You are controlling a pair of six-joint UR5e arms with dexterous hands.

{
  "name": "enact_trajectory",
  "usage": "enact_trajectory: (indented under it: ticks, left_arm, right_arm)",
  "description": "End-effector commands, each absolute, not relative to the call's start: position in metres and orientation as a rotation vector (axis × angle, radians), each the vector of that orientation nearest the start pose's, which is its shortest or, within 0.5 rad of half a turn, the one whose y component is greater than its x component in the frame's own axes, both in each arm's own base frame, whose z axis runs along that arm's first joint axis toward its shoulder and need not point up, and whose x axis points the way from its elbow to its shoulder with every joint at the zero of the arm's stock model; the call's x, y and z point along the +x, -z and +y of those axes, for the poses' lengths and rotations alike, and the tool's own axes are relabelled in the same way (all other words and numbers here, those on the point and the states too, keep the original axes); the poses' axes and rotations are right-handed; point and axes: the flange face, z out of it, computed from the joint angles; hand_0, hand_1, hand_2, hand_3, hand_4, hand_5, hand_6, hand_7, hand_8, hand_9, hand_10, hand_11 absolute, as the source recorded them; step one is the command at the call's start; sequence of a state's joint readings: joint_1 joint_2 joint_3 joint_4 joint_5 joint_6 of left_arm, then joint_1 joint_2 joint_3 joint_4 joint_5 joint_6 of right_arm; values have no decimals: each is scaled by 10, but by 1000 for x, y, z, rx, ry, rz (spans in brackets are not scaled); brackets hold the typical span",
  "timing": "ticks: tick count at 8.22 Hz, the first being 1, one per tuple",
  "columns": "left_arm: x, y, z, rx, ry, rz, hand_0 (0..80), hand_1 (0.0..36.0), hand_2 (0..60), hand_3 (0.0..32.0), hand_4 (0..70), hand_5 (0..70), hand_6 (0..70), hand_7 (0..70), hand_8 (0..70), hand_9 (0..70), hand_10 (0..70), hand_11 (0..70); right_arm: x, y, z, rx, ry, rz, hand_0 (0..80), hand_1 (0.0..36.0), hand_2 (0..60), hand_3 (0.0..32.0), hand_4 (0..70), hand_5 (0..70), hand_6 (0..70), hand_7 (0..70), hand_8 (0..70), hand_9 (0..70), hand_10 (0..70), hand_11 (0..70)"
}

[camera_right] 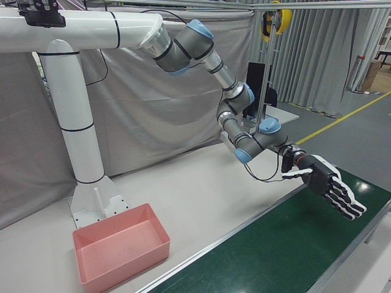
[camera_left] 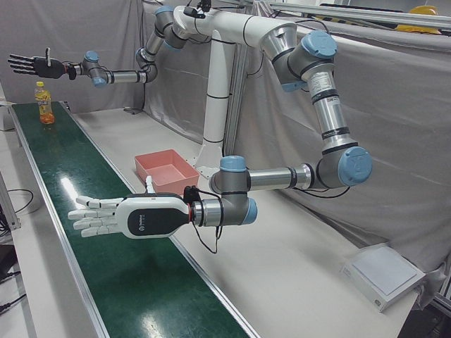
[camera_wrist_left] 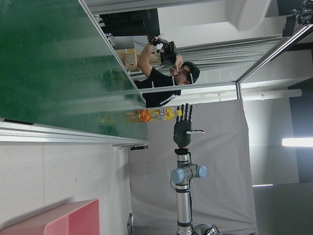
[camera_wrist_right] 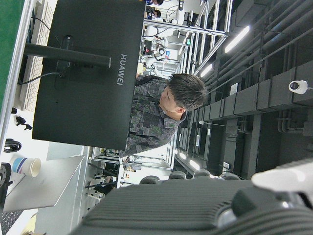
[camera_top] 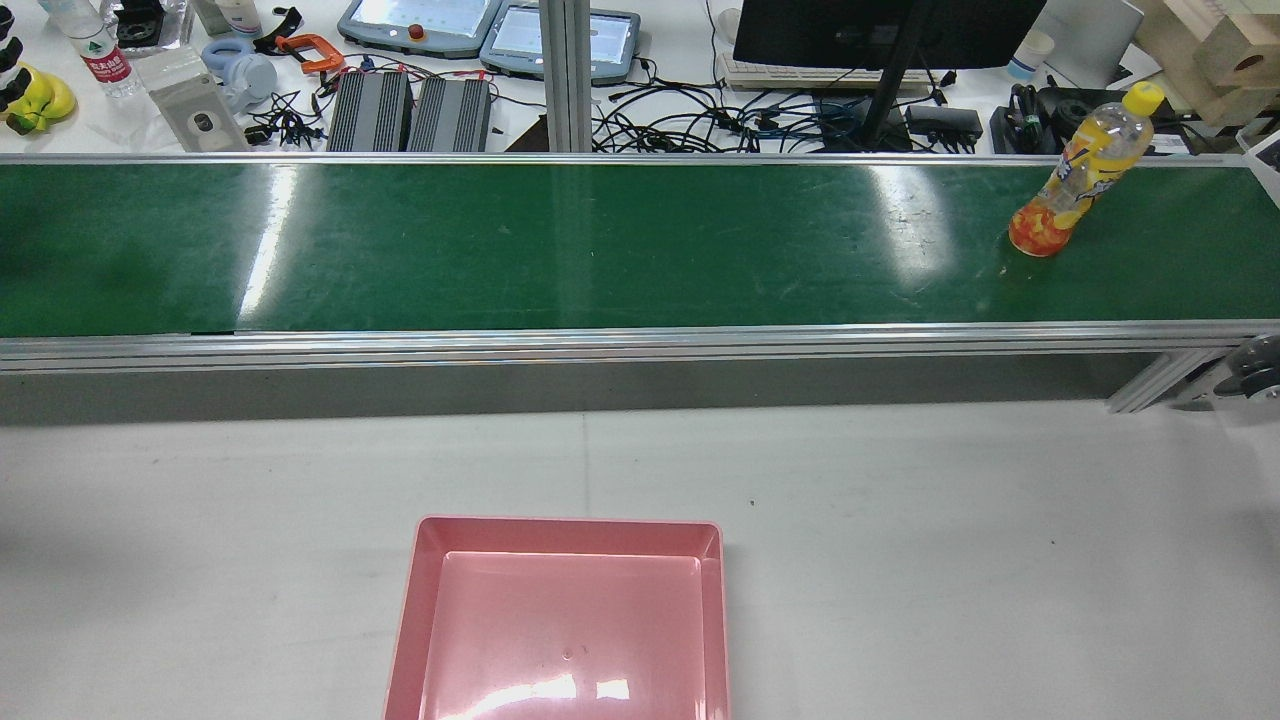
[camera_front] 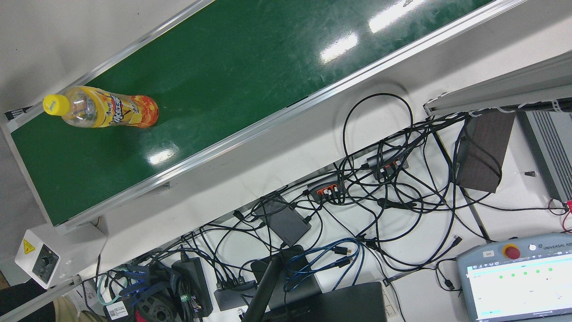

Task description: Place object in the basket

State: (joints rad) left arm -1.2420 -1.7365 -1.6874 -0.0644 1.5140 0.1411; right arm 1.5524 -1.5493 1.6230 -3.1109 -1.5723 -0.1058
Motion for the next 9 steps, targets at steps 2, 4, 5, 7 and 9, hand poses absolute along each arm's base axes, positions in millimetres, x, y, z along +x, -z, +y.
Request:
enact_trajectory:
  ticks: [2, 4, 5, 7, 9]
  left_arm:
    - [54, -532, -588, -179, 1656, 2396, 728, 135, 0, 0, 14, 194, 0, 4, 0, 0, 0, 0]
    - [54, -532, -588, -179, 1656, 2399, 726, 134, 0, 0, 17, 200, 0, 6, 0, 0, 0, 0]
    - [54, -532, -588, -179, 1657, 2398, 726, 134, 0, 0, 16, 198, 0, 5, 0, 0, 0, 0]
    - [53, -532, -588, -177, 1658, 2398, 734, 136, 0, 0, 17, 199, 0, 8, 0, 0, 0, 0]
    - [54, -532, -588, -179, 1657, 2398, 714, 132, 0, 0, 18, 199, 0, 9, 0, 0, 0, 0]
  right_arm:
    - [124, -647, -512, -103, 2157, 2397, 0, 0, 0, 0, 0, 0, 0, 0, 0, 0, 0, 0]
    - [124, -647, -512, -103, 2155, 2398, 0, 0, 0, 0, 0, 0, 0, 0, 0, 0, 0, 0]
    - [124, -647, -512, -103, 2157, 2397, 0, 0, 0, 0, 0, 0, 0, 0, 0, 0, 0, 0]
    - [124, -647, -512, -103, 2155, 2398, 0, 0, 0, 0, 0, 0, 0, 0, 0, 0, 0, 0]
    - [124, -647, -512, -103, 2155, 2398, 0, 0, 0, 0, 0, 0, 0, 0, 0, 0, 0, 0]
